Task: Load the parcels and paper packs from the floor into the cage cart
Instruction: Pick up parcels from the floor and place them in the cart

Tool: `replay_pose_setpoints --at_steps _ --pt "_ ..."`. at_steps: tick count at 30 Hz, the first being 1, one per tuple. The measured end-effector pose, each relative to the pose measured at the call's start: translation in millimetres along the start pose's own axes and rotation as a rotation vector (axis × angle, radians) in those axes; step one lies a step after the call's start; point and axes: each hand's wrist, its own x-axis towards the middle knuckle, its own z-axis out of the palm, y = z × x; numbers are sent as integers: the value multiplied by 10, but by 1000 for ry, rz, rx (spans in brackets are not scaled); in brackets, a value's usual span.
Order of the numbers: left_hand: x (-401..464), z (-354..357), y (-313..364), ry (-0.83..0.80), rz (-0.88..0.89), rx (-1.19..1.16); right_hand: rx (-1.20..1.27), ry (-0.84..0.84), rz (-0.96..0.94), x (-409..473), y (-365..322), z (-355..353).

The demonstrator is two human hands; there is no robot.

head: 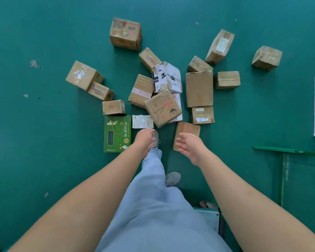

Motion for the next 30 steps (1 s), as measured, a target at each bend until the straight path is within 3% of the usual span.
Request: replay_pose_setpoints --at_steps 8,16,22,30 --pt "1139 81 585 -3 -96 119 -139 19 112 1081 -599 182" --pt "2565 220 942 42 -134 183 -461 30 72 2555 -968 383" --pt "3731 434 723 36 -183 198 -769 6 -18 3858 -986 433" --pt "4526 678 166 16 -300 178 -781 104 -76 4859 -870 415"
